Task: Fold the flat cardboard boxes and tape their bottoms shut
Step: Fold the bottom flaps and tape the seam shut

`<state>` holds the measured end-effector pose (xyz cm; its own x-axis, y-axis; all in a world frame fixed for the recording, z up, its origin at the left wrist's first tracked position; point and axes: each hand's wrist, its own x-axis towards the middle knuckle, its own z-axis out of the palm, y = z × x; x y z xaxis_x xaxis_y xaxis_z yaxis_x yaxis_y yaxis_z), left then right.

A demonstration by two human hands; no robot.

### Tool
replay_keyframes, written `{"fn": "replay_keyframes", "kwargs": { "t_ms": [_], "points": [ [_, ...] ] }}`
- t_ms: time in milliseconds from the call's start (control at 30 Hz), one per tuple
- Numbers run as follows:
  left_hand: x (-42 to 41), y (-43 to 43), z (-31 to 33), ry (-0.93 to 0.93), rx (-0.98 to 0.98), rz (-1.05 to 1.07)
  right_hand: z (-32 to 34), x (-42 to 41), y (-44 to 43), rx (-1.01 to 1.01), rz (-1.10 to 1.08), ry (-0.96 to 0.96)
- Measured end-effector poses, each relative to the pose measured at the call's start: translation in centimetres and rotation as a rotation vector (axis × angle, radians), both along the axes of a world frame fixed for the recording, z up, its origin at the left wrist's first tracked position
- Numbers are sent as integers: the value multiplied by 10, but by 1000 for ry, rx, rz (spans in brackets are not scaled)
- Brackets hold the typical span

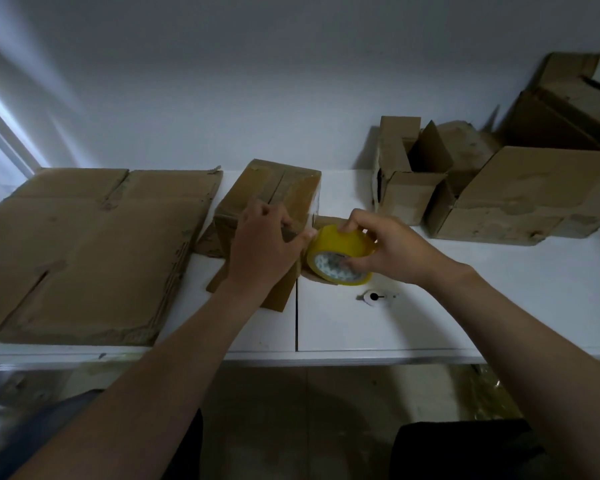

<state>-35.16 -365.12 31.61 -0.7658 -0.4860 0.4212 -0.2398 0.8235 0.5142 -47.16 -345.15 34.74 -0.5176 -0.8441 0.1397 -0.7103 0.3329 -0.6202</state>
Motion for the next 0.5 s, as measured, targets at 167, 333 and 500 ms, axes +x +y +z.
{"fn": "replay_keyframes", "kwargs": {
  "t_ms": [167, 333, 500],
  "points": [
    [0, 1, -1, 12, -46, 19, -2, 2, -2, 31, 23, 11],
    [1, -18, -2, 55, -42, -92, -6, 10, -14, 65, 52, 10],
    [-1, -38, -9, 107, 109, -209, -6, 18, -26, 78, 70, 26]
  ]
}}
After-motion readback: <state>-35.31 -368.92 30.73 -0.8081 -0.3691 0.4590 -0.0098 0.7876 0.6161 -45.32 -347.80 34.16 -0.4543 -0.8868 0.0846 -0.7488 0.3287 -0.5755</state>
